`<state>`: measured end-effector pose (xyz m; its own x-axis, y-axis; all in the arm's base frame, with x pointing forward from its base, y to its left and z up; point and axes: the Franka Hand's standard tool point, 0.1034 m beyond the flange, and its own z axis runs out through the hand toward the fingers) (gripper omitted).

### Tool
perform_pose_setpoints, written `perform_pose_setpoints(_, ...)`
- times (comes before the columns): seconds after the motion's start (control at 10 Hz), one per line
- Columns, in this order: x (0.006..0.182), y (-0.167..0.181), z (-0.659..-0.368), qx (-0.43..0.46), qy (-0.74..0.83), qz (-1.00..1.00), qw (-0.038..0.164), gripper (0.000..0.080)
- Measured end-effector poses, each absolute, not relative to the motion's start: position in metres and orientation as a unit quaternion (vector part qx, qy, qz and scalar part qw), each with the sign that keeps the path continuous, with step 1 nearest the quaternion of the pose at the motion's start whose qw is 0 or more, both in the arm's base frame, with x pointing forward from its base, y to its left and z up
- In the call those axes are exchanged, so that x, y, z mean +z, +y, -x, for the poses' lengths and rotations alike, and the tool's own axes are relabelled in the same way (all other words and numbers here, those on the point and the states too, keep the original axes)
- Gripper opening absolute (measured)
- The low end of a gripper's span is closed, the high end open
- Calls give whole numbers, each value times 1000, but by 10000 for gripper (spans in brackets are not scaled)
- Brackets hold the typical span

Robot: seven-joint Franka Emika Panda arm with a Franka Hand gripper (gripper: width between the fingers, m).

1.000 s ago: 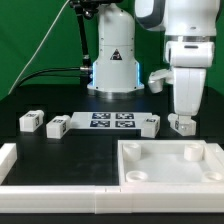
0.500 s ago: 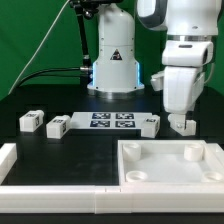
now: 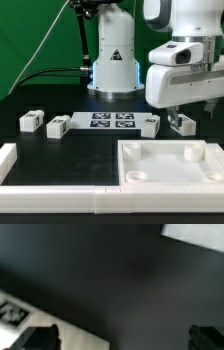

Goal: Assemble one leg

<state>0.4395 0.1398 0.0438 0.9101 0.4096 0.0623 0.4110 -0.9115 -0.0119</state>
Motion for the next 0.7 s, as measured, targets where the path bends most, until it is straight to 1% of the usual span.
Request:
perform_pose_setpoints(0.1,42,144,-435,-27,-187,982,15,649)
perform_pose_setpoints(0.3,39,147,-425,-23,-197,980,15,649)
perform_pose_setpoints(0.7,38,146,-425,-7,-197,980,11,649)
